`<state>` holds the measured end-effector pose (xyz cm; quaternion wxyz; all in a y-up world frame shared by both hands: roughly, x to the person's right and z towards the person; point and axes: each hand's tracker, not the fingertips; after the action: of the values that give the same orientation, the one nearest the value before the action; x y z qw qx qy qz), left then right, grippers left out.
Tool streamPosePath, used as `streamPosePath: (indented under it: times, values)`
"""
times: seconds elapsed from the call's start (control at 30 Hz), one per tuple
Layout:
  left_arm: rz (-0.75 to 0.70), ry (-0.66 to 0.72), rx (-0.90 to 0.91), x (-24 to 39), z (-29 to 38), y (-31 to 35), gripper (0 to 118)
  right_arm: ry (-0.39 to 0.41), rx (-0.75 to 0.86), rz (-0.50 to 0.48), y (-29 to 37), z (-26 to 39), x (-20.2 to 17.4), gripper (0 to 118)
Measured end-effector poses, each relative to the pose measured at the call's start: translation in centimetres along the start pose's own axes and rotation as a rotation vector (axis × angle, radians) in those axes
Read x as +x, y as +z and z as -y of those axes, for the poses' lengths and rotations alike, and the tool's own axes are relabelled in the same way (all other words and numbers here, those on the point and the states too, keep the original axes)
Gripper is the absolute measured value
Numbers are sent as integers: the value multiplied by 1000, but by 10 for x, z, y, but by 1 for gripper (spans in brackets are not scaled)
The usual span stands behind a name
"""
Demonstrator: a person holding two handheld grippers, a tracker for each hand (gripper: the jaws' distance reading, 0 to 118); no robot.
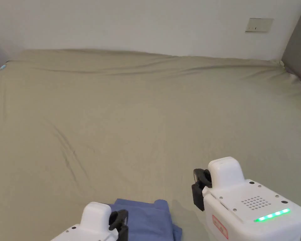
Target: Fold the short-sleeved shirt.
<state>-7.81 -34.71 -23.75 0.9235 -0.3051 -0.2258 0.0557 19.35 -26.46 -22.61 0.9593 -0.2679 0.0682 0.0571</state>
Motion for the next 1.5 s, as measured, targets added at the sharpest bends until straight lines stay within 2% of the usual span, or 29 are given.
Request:
streamPosePath:
  times: [0.07,0.13,0.27,0.33,0.37,0.4,0.47,0.5,0.53,0.57,0.63,0.67,0.7,0.8,0.87,0.93,1.0,1.03,1.07,1.1,1.13,1.17,1.23,1.27,1.37,1.43,1.5]
  values:
    - [-85,14,-1,-32,-5,6,0,36,-88,-74,-27,17,-18,0]
    - [-137,53,3,-58,-7,11,0,35,-212,-140,-57,39,-31,0]
    - [-137,141,-36,-92,-4,11,0,102,-440,-192,-106,93,-58,0]
    - [-112,174,-69,-102,0,6,0,128,-576,-186,-124,118,-67,0]
    - [-90,194,-93,-107,2,3,0,144,-555,-168,-124,124,-70,0]
    - [-68,207,-120,-112,3,0,0,157,-444,-141,-115,117,-71,0]
    - [0,247,-174,-120,7,-6,1,144,-495,-155,-116,108,-71,0]
    - [28,274,-213,-124,9,-11,7,146,-503,-159,-119,111,-66,0]
    - [45,324,-255,-129,10,-19,22,141,-508,-168,-121,112,-63,0]
    - [61,383,-299,-135,12,-28,45,129,-510,-179,-121,112,-60,0]
    - [140,489,-355,-148,13,-42,104,73,-500,-200,-120,116,-52,0]
    - [205,537,-386,-153,16,-51,116,43,-490,-209,-120,118,-49,0]
    - [261,577,-390,-156,19,-58,118,21,-481,-217,-119,120,-46,0]
    - [381,697,-407,-163,27,-81,118,-41,-470,-238,-118,124,-38,0]
    - [383,736,-464,-151,31,-95,118,-54,-471,-250,-119,124,-33,0]
    - [447,765,-481,-143,36,-108,118,-60,-475,-258,-115,118,-37,0]
    - [513,776,-450,-143,26,-109,111,-59,-477,-261,-115,117,-38,0]
    - [605,866,-493,-141,30,-116,107,-56,-476,-261,-116,118,-38,0]
    - [626,932,-506,-135,35,-120,100,-49,-476,-260,-115,117,-39,0]
    - [526,877,-525,-127,40,-123,87,-36,-474,-260,-115,117,-39,0]
    - [464,794,-570,-124,43,-129,56,-27,-476,-261,-115,116,-40,0]
    - [418,730,-585,-118,49,-133,32,-19,-479,-260,-116,115,-40,0]
    - [464,872,-520,-123,51,-128,32,-7,-481,-261,-114,112,-39,0]
    - [449,874,-537,-124,49,-125,32,-20,-481,-264,-112,110,-36,0]
    - [376,694,-517,-112,36,-114,32,-125,-492,-300,-108,105,-19,0]
    - [331,622,-507,-110,27,-109,32,-107,-450,-251,-97,95,-8,0]
    - [289,539,-489,-104,16,-101,32,-47,-363,-174,-82,78,2,0]
